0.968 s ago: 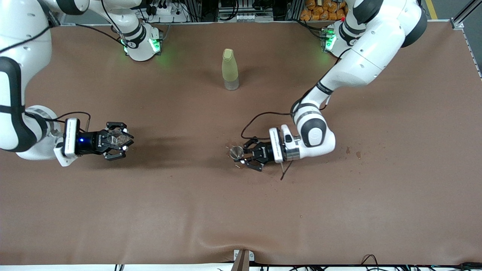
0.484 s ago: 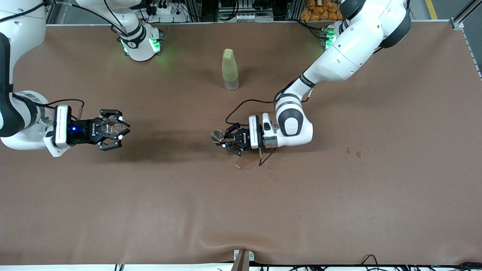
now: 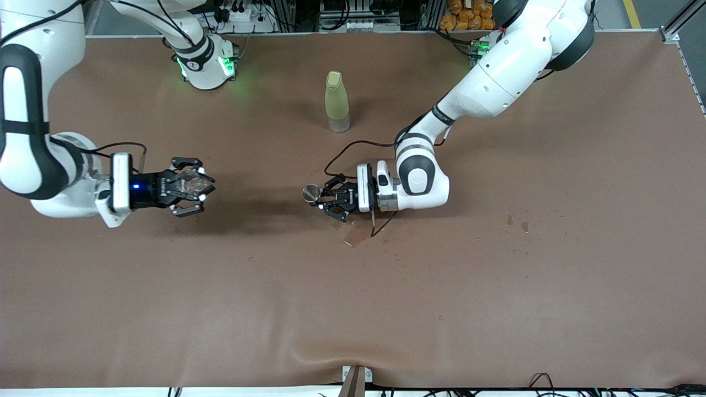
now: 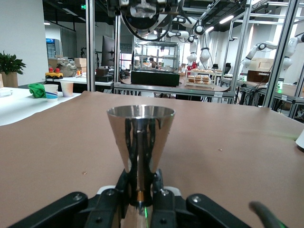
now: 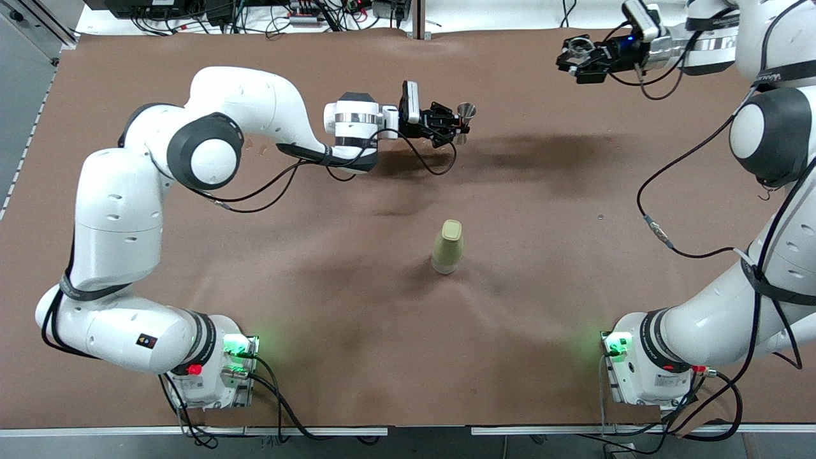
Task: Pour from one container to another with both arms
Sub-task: 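Carry the jigger with the left gripper toward the beaker in the right gripper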
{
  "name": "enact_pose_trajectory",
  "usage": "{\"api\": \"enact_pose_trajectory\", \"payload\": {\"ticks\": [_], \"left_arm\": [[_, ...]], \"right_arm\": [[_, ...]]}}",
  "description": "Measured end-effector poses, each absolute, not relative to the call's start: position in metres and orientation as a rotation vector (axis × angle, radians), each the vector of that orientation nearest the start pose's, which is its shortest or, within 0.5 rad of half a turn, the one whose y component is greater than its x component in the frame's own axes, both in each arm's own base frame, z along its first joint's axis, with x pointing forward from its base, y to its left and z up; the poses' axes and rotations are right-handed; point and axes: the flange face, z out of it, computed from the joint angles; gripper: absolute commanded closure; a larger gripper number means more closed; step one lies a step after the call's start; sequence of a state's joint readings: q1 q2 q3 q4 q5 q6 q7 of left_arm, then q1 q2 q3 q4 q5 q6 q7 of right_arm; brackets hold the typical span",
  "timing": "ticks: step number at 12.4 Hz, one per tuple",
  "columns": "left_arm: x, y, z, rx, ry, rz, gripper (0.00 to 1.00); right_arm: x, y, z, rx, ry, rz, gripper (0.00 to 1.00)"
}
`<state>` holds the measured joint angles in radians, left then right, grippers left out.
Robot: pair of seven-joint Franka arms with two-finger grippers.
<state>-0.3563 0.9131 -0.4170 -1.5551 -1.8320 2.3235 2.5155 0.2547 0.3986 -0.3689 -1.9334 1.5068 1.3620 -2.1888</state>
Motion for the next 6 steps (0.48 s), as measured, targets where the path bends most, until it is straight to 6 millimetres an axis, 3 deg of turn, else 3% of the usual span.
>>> {"api": "enact_pose_trajectory", "payload": {"ticks": [6], "left_arm": [[0.534,-0.465,0.149,1.393,-1.264,1.108,1.00]], "right_arm": [[0.562,0.163,0.308,-1.267,-1.120,-0.998,1.00]]}}
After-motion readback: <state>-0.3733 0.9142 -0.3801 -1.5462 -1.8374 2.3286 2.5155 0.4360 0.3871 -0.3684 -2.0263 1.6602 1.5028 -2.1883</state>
